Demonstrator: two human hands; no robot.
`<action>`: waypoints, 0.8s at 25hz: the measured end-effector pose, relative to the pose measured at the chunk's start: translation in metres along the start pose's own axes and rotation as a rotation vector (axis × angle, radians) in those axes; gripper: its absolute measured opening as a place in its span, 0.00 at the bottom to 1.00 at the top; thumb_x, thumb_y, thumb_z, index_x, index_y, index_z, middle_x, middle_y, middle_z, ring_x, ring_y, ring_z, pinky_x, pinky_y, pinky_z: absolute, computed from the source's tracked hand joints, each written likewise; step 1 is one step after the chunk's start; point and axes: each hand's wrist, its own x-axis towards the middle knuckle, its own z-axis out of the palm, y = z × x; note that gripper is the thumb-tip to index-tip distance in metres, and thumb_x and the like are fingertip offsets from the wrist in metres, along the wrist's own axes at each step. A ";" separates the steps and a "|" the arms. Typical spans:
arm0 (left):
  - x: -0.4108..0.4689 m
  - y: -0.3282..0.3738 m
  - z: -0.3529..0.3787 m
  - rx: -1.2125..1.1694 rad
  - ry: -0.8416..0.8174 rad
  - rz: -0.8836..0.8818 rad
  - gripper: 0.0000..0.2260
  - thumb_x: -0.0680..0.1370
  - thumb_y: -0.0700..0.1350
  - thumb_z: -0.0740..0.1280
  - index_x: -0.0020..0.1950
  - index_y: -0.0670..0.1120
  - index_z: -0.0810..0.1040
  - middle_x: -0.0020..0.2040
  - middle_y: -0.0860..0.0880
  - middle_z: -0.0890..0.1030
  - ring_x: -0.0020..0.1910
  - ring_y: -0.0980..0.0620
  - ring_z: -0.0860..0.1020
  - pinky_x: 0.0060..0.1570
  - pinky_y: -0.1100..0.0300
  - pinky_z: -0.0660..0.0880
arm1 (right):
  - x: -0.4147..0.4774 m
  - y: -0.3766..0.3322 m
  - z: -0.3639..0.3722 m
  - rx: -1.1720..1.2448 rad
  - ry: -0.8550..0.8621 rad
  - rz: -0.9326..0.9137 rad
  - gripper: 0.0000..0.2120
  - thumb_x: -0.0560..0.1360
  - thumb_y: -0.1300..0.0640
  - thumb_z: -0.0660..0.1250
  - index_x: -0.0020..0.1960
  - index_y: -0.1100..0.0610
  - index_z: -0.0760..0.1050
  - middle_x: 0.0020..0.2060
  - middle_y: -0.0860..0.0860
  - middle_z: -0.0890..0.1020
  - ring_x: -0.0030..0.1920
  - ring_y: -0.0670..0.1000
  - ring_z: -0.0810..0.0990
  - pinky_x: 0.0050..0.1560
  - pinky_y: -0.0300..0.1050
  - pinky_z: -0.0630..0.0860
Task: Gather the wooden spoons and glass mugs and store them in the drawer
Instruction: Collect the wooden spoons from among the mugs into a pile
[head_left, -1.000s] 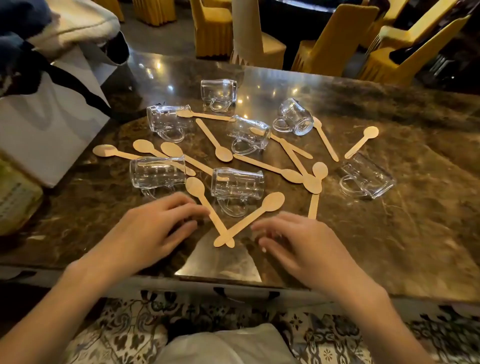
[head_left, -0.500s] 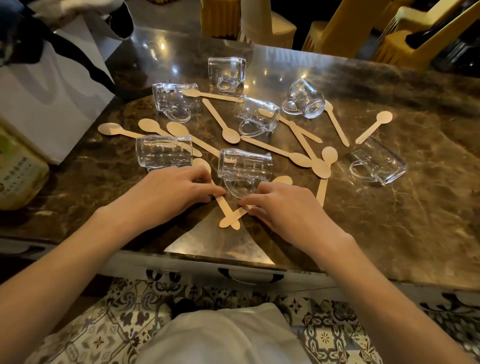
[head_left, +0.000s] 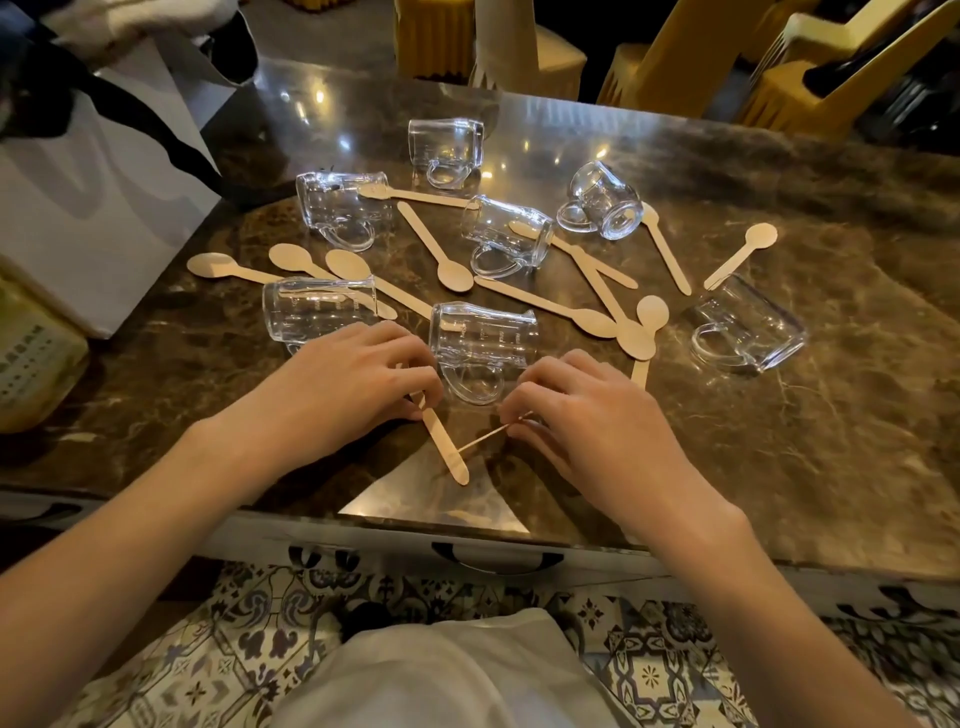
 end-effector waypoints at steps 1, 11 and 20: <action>0.000 0.003 -0.001 0.002 0.017 0.028 0.09 0.72 0.50 0.67 0.51 0.52 0.81 0.53 0.50 0.82 0.55 0.48 0.79 0.51 0.53 0.77 | -0.003 -0.001 -0.004 -0.001 0.042 0.008 0.05 0.72 0.54 0.71 0.47 0.51 0.81 0.46 0.48 0.83 0.48 0.51 0.79 0.44 0.46 0.78; -0.002 0.043 0.016 -0.534 -0.068 -0.167 0.12 0.74 0.60 0.63 0.53 0.60 0.79 0.45 0.63 0.79 0.44 0.63 0.77 0.43 0.64 0.75 | -0.036 -0.016 -0.011 0.091 0.215 -0.007 0.08 0.71 0.56 0.70 0.51 0.53 0.82 0.44 0.49 0.83 0.43 0.50 0.80 0.40 0.47 0.78; 0.004 0.064 0.031 -0.566 0.100 -0.290 0.13 0.72 0.47 0.71 0.56 0.53 0.82 0.50 0.55 0.78 0.51 0.56 0.74 0.49 0.58 0.75 | -0.048 -0.015 0.014 0.069 0.320 0.090 0.07 0.71 0.58 0.71 0.49 0.55 0.83 0.42 0.51 0.83 0.39 0.51 0.79 0.36 0.47 0.77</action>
